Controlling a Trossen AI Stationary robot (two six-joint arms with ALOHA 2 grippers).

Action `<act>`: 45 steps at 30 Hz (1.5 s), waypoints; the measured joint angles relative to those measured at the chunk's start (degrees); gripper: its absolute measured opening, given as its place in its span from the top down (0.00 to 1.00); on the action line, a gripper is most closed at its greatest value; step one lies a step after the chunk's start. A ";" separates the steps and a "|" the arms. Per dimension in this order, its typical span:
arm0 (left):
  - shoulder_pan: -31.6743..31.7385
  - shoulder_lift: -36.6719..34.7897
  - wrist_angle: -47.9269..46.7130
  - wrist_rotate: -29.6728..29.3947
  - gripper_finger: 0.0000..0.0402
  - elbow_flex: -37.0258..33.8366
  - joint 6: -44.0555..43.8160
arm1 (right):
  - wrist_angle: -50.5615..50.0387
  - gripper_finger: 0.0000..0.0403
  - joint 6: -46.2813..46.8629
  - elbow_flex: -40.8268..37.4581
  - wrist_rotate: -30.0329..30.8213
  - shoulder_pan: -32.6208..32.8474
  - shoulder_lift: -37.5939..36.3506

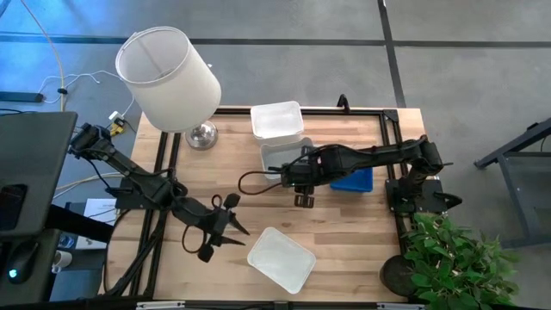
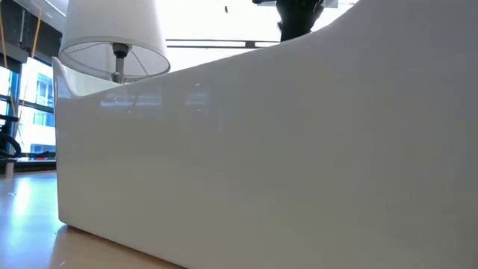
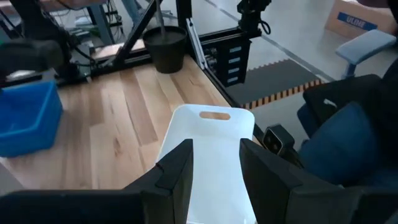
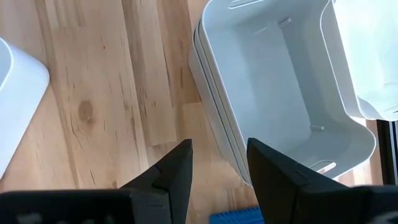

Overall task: Stack baskets by color
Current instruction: Stack the bottom white bin into the top white bin

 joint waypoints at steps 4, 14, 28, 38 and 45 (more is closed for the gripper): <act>-0.02 0.40 -1.30 -0.19 0.71 1.88 1.50 | 0.02 0.66 -0.08 0.00 -0.04 0.00 0.01; -1.47 6.53 -3.19 -0.37 0.71 4.84 2.54 | 0.38 0.66 -0.12 0.00 -0.04 0.00 0.07; -6.57 19.45 -6.66 0.44 0.71 9.68 8.71 | 1.46 0.66 -0.08 0.00 -0.31 0.00 0.07; -6.14 28.90 -9.81 0.02 0.71 14.71 9.87 | 1.76 0.66 2.75 0.00 -0.41 0.00 0.09; -5.07 33.21 -12.45 1.59 0.71 18.35 9.87 | 1.73 0.66 3.45 0.00 -0.48 0.00 0.11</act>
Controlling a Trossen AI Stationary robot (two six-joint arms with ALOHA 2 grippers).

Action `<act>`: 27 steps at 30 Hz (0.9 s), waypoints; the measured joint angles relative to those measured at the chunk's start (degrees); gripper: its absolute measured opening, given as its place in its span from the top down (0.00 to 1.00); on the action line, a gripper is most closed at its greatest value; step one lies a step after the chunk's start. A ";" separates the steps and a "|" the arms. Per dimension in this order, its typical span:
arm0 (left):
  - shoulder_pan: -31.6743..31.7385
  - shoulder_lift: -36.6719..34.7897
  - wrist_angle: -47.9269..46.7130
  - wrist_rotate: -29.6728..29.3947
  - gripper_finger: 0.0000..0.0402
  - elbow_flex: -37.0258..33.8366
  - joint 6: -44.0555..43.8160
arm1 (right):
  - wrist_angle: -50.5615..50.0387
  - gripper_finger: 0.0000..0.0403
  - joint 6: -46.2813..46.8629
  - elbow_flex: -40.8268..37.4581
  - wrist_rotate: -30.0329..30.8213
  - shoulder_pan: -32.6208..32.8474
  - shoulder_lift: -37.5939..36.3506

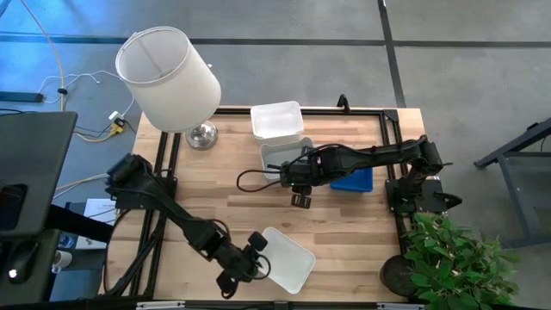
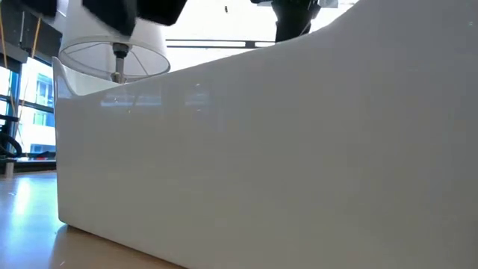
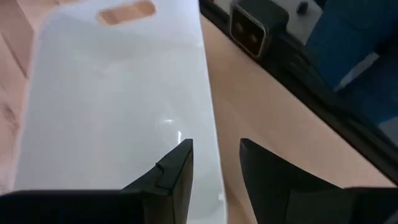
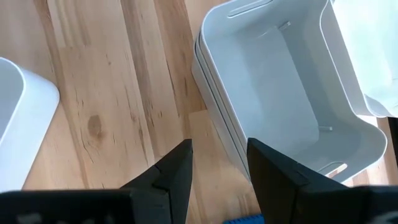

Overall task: Stack baskets by color
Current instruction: Stack the bottom white bin into the top white bin

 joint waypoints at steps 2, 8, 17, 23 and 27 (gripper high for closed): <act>0.00 1.05 -0.15 0.17 0.71 0.33 0.01 | -0.05 0.66 0.00 0.02 0.00 -0.01 0.00; 0.48 3.37 -1.90 0.18 0.71 0.29 -0.49 | -0.02 0.66 -0.05 0.02 0.00 0.00 0.00; 2.86 3.91 -3.27 3.65 0.71 0.32 -3.24 | 0.00 0.66 -0.01 0.02 0.00 0.00 0.00; 4.13 4.14 -6.54 4.08 0.71 0.32 -4.23 | 0.00 0.66 -0.01 0.02 -0.02 0.00 0.00; 4.17 4.35 -8.29 5.44 0.71 0.32 -4.96 | -0.05 0.66 -0.01 0.02 -0.02 0.00 0.00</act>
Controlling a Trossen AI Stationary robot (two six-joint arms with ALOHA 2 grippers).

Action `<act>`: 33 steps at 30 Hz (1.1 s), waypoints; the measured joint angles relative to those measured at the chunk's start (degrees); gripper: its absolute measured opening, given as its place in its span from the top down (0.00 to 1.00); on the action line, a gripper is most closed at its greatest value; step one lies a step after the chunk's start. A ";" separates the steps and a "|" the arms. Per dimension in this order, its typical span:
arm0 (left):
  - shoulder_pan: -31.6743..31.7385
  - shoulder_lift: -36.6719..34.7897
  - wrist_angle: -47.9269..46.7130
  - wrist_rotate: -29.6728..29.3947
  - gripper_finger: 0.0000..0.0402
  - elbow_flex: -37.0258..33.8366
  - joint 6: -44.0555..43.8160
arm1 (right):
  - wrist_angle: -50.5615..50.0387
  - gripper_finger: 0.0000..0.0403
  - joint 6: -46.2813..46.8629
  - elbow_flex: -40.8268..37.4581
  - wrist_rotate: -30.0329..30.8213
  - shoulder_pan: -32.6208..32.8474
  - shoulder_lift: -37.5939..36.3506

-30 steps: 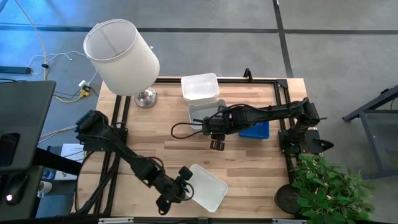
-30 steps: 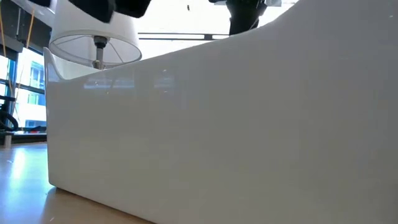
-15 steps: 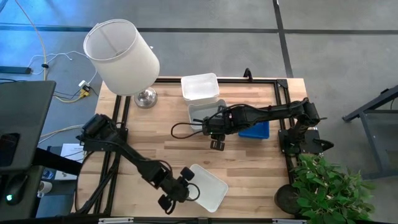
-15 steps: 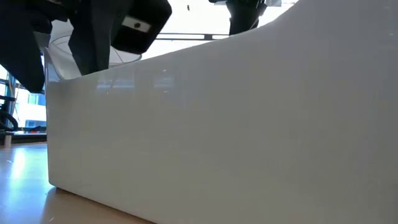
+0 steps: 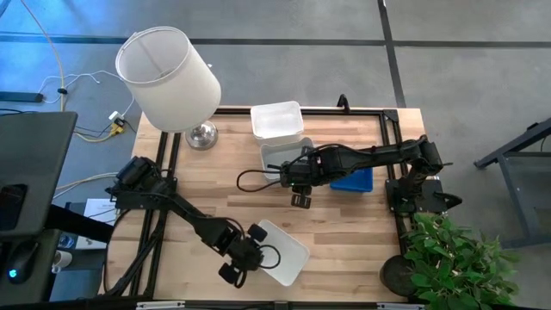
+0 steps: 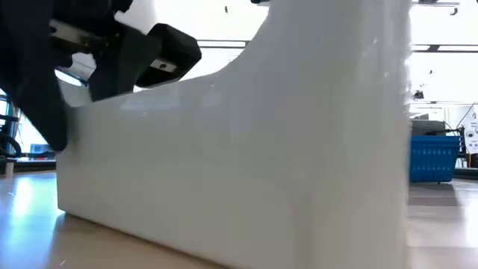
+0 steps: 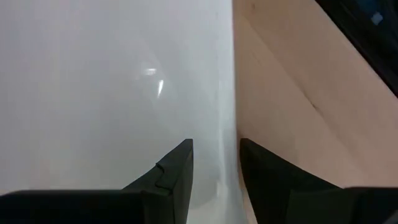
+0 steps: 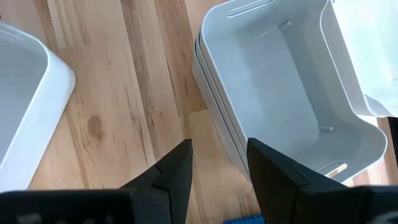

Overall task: Stack baskets by color
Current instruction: Stack the bottom white bin into the top white bin

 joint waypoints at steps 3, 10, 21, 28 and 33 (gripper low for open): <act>0.00 0.67 -1.31 0.15 0.71 -0.08 -0.04 | -0.03 0.66 0.00 0.00 0.00 0.00 0.00; 0.00 0.67 -2.02 0.30 0.93 -0.07 -0.10 | -0.10 0.66 0.71 0.00 0.22 0.00 0.00; 0.00 -0.67 -6.16 -4.20 1.00 -0.09 -4.76 | -1.37 0.66 -1.49 0.00 0.73 0.00 -0.63; 0.83 -5.55 -7.60 -6.14 1.00 -0.09 -5.62 | -2.27 0.66 -1.48 0.02 5.11 0.00 -3.99; 2.57 -10.53 -8.86 -6.66 1.00 -0.05 -5.09 | -2.44 0.66 -1.05 0.02 7.83 0.00 -7.46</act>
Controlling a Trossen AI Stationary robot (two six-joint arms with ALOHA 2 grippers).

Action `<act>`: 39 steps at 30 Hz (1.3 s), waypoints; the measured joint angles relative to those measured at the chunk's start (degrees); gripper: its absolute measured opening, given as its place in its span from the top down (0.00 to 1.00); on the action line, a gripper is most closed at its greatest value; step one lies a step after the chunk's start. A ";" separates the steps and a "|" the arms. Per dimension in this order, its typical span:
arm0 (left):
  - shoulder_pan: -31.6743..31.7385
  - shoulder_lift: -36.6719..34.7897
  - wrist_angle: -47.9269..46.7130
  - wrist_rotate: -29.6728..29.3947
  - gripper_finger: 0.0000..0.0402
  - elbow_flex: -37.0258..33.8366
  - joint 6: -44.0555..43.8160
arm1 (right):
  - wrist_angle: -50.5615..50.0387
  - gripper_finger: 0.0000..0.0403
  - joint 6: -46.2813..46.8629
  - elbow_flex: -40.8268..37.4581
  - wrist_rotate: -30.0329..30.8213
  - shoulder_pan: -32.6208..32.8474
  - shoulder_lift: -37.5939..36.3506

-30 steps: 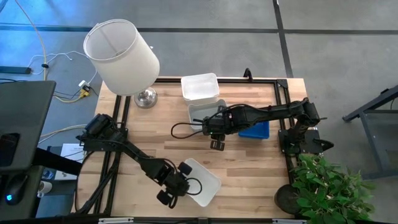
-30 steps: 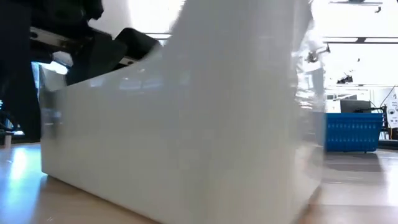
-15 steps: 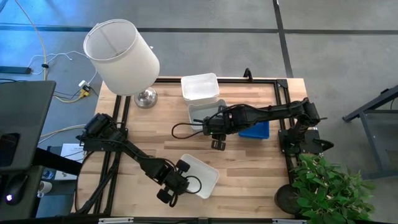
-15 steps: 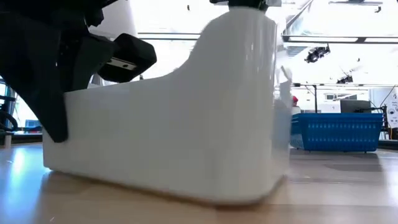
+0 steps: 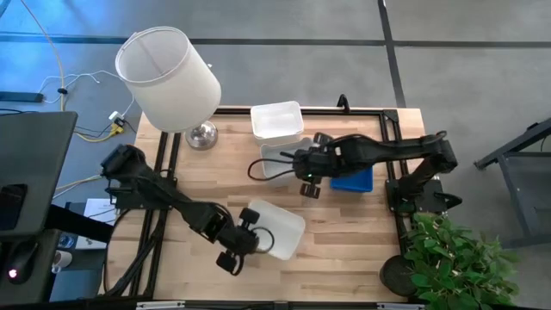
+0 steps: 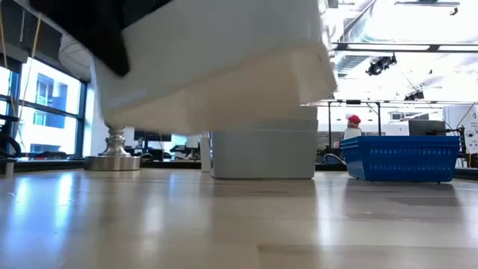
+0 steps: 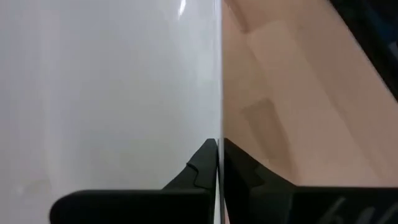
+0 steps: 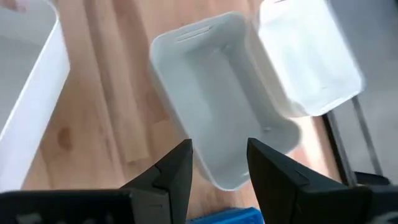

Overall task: Stack baskets by color
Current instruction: Stack the bottom white bin into the top white bin

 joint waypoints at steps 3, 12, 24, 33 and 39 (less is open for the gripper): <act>2.41 -3.35 -0.27 -1.75 1.00 0.05 0.98 | -0.18 0.66 -0.26 0.00 1.57 -0.02 -2.06; 14.32 -13.85 -1.92 -10.24 1.00 0.02 5.35 | -0.75 0.66 -1.49 0.00 7.27 -0.17 -7.18; 37.65 -19.32 8.15 -11.01 1.00 0.01 15.05 | -0.92 0.66 4.09 0.00 13.84 -0.17 -8.13; 49.77 -16.04 16.31 -3.69 1.00 0.01 20.61 | -2.91 0.66 10.24 0.00 15.55 -0.17 -8.14; 54.24 -9.79 17.24 1.18 1.00 0.01 21.59 | -4.14 0.66 11.58 0.00 15.67 -0.20 -8.12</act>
